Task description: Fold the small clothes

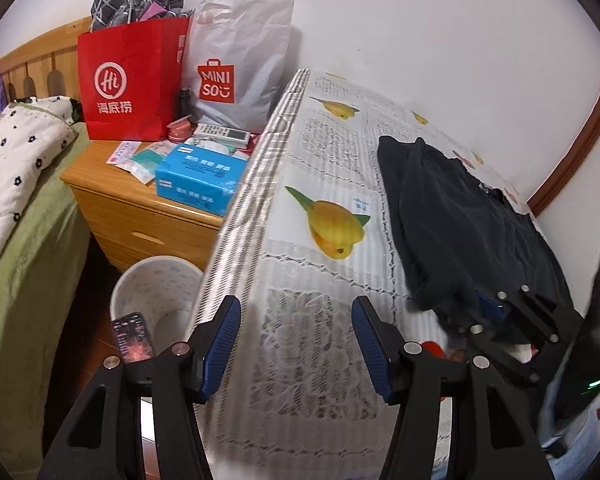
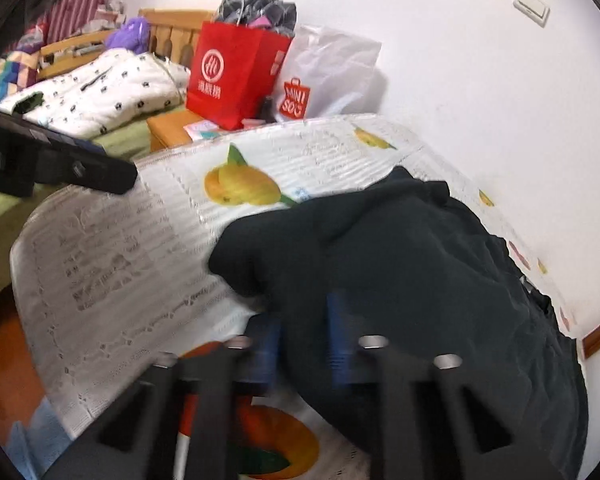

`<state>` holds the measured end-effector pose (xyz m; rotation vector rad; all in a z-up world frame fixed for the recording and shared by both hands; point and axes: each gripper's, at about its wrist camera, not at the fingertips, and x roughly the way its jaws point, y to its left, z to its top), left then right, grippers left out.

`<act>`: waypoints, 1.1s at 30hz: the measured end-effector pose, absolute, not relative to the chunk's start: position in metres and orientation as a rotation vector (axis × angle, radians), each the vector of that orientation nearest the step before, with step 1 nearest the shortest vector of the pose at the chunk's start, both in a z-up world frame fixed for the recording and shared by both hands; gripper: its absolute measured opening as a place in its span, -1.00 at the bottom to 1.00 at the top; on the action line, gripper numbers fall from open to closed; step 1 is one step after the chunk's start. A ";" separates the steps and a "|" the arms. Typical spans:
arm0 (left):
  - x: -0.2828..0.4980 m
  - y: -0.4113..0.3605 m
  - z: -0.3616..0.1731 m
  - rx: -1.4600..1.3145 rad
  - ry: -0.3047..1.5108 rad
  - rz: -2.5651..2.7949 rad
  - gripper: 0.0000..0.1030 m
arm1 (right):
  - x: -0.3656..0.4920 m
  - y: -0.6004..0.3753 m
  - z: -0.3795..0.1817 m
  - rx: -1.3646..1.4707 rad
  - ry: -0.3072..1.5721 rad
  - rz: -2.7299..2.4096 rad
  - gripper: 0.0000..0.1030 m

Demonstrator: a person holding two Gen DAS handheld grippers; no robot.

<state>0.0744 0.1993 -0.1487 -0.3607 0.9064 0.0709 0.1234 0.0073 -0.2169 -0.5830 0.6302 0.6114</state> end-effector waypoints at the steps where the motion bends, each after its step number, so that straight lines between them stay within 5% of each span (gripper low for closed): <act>1: 0.076 0.197 -0.149 -0.365 0.906 0.062 0.07 | 0.125 0.000 -0.209 -0.530 0.625 0.626 -0.73; 10: 0.097 0.150 -0.147 -0.330 0.907 -0.040 0.06 | 0.143 -0.120 -0.129 0.007 0.525 0.563 -0.75; 17: 0.103 0.095 -0.140 -0.263 0.898 -0.165 0.07 | 0.159 -0.225 -0.155 0.298 0.571 0.356 -0.76; 33: 0.096 -0.054 -0.145 -0.081 0.928 -0.491 0.28 | 0.168 -0.276 -0.213 0.271 0.749 0.307 -0.77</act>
